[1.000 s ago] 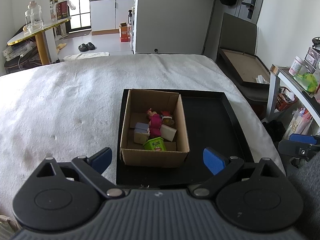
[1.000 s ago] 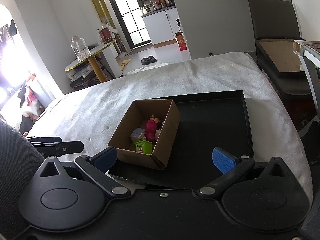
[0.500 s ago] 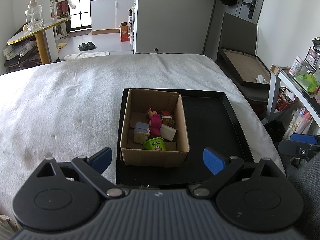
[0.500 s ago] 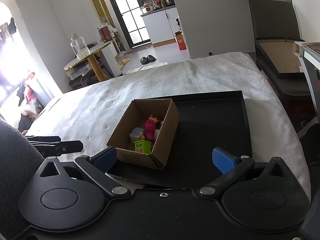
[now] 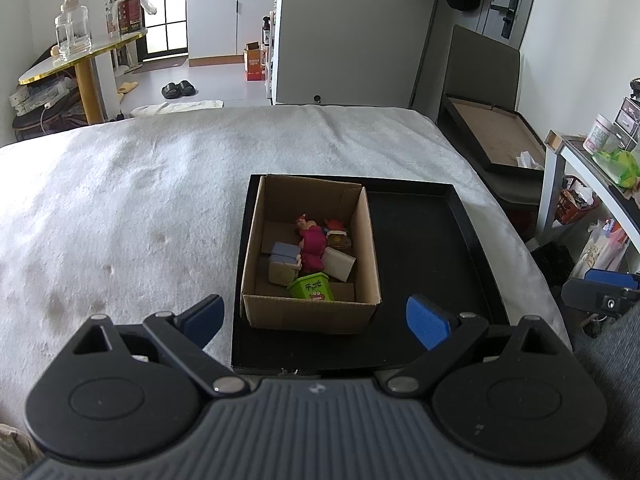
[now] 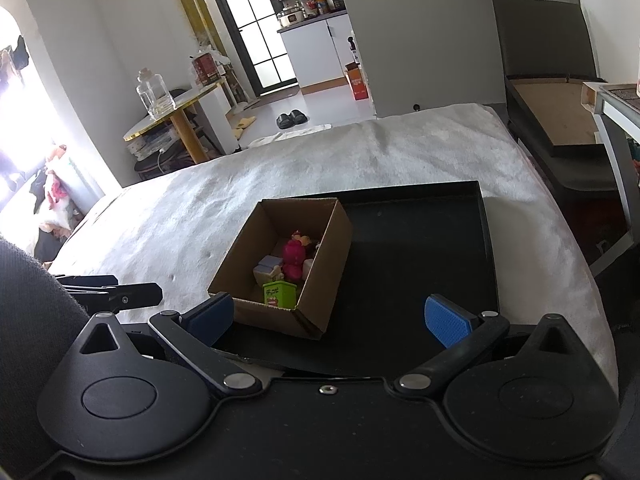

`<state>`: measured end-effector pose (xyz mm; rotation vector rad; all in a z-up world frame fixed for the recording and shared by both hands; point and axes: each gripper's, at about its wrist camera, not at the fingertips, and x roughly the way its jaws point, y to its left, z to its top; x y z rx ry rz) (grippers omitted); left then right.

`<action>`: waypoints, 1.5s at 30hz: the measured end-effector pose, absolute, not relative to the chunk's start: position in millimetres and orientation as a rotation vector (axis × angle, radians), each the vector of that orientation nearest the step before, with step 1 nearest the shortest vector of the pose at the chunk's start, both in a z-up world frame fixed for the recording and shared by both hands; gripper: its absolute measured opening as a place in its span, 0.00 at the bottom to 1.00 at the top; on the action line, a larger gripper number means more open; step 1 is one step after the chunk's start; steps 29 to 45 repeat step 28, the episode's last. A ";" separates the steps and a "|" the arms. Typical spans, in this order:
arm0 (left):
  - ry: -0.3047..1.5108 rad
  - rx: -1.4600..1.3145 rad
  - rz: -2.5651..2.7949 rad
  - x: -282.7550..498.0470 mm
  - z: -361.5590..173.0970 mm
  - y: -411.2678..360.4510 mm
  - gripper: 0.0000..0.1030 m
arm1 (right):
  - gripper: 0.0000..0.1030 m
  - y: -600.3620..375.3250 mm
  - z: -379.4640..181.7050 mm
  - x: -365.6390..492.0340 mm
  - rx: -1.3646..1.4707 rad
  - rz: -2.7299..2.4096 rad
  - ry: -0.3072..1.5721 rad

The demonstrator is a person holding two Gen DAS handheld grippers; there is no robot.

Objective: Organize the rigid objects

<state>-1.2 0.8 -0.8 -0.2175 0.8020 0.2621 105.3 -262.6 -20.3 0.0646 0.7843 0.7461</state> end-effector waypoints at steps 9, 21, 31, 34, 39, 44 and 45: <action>0.803 -0.216 0.261 -1.2 -0.4 0.9 0.94 | 1.00 -263.9 -18.7 105.7 0.072 0.753 0.788; 0.799 -0.200 0.267 -1.2 -0.5 -0.7 0.94 | 1.00 -261.1 -18.0 104.7 0.070 0.753 0.787; 0.807 -0.205 0.262 -0.2 -0.5 0.2 0.94 | 1.00 -260.5 -16.5 105.1 0.073 0.755 0.790; 0.807 -0.205 0.262 -0.2 -0.5 0.2 0.94 | 1.00 -260.5 -16.5 105.1 0.073 0.755 0.790; 0.807 -0.205 0.262 -0.2 -0.5 0.2 0.94 | 1.00 -260.5 -16.5 105.1 0.073 0.755 0.790; 0.807 -0.205 0.262 -0.2 -0.5 0.2 0.94 | 1.00 -260.5 -16.5 105.1 0.073 0.755 0.790; 0.807 -0.205 0.262 -0.2 -0.5 0.2 0.94 | 1.00 -260.5 -16.5 105.1 0.073 0.755 0.790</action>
